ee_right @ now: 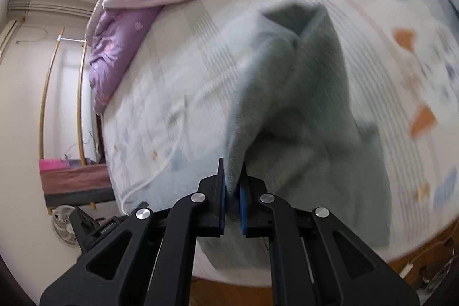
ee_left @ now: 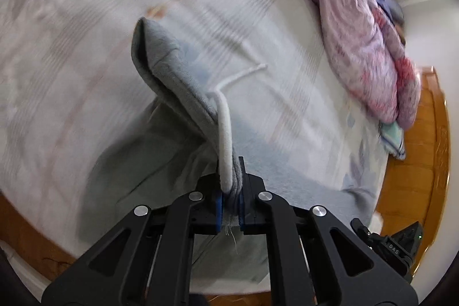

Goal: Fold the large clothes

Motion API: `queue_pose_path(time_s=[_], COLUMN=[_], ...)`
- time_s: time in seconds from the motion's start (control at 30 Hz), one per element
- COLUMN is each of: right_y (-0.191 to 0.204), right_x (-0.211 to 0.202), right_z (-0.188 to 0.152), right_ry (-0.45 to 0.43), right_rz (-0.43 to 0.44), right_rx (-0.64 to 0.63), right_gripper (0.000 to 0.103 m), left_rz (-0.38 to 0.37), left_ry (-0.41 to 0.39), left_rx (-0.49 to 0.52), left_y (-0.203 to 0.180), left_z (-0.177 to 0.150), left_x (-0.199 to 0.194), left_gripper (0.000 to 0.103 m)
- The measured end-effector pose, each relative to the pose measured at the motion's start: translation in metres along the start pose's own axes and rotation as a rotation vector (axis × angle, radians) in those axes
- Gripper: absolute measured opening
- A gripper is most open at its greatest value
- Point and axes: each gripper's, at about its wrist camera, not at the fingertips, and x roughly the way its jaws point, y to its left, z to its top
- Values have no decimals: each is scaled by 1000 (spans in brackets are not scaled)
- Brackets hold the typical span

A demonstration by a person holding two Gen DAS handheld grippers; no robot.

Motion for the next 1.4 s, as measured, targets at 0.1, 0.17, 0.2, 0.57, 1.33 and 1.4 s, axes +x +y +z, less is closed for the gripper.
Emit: queue_pose_path(time_s=[0.1, 0.17, 0.2, 0.57, 1.33, 1.4], right_y=[-24, -45, -57, -175, -127, -116], right_x=[-3, 2, 6, 58, 78, 68], right_z=[-44, -72, -86, -166, -50, -46], right_ry=[28, 53, 61, 109, 191, 209], right_rz=[-28, -67, -83, -69, -490, -468], right_rx=[35, 54, 79, 392, -57, -31], right_gripper=[7, 7, 7, 13, 0, 2], left_rz=[21, 34, 41, 156, 155, 135], left_ry=[46, 78, 92, 217, 144, 148], left_rx=[6, -5, -3, -34, 86, 73], left_y=[29, 50, 59, 139, 129, 130], left_z=[-35, -56, -64, -120, -78, -77], left_x=[-3, 2, 4, 65, 72, 67], left_gripper=[7, 7, 7, 24, 69, 69])
